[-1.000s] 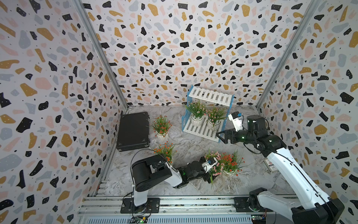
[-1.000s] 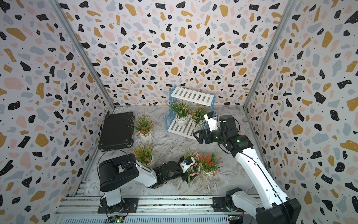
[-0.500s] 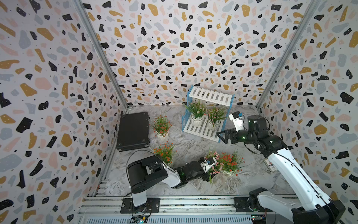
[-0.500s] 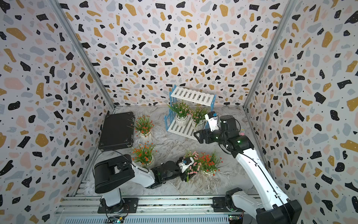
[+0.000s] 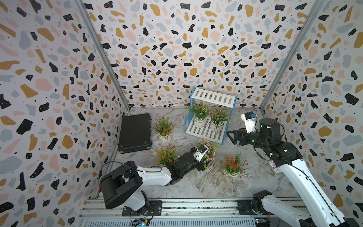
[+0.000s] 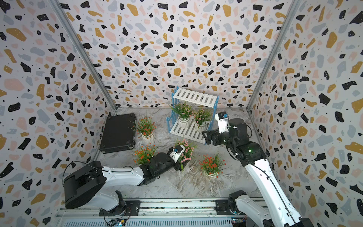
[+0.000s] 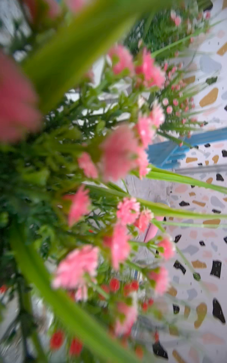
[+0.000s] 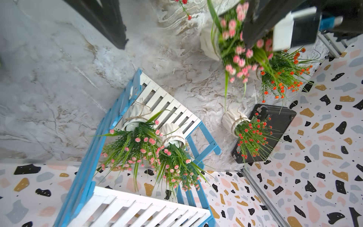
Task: Place the baby's breath potted plants on the rack by color
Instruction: Place the baby's breath potted plant on the rack.
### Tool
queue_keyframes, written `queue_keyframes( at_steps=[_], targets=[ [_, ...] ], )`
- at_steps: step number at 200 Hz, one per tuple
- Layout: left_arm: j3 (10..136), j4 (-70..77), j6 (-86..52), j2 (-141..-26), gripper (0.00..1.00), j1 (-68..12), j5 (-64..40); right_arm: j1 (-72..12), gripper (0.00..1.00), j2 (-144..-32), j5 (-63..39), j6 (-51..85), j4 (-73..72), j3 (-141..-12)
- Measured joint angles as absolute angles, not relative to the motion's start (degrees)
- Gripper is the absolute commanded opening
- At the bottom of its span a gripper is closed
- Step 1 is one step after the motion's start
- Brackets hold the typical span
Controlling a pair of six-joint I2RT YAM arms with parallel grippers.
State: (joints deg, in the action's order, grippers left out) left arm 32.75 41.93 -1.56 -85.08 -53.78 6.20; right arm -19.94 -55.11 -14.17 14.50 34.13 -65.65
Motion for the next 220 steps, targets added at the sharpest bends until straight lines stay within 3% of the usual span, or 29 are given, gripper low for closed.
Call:
queue_keyframes(
  at_steps=[39, 88, 220],
  targets=[
    [44.03, 39.7, -1.21, -93.3, 0.72, -45.12, 3.22, -19.94, 0.94, -54.06, -11.94, 14.31, 35.83, -65.76],
    [57.04, 39.92, -0.8, -107.07, 0.72, -40.23, -2.13, -19.94, 0.94, -52.49, -10.31, 14.04, 36.86, -65.76],
    [76.05, 37.98, 2.17, -123.94, 0.72, -38.17, -5.13, -19.94, 0.94, -54.15, -10.83, 12.56, 38.98, -65.76]
  ],
)
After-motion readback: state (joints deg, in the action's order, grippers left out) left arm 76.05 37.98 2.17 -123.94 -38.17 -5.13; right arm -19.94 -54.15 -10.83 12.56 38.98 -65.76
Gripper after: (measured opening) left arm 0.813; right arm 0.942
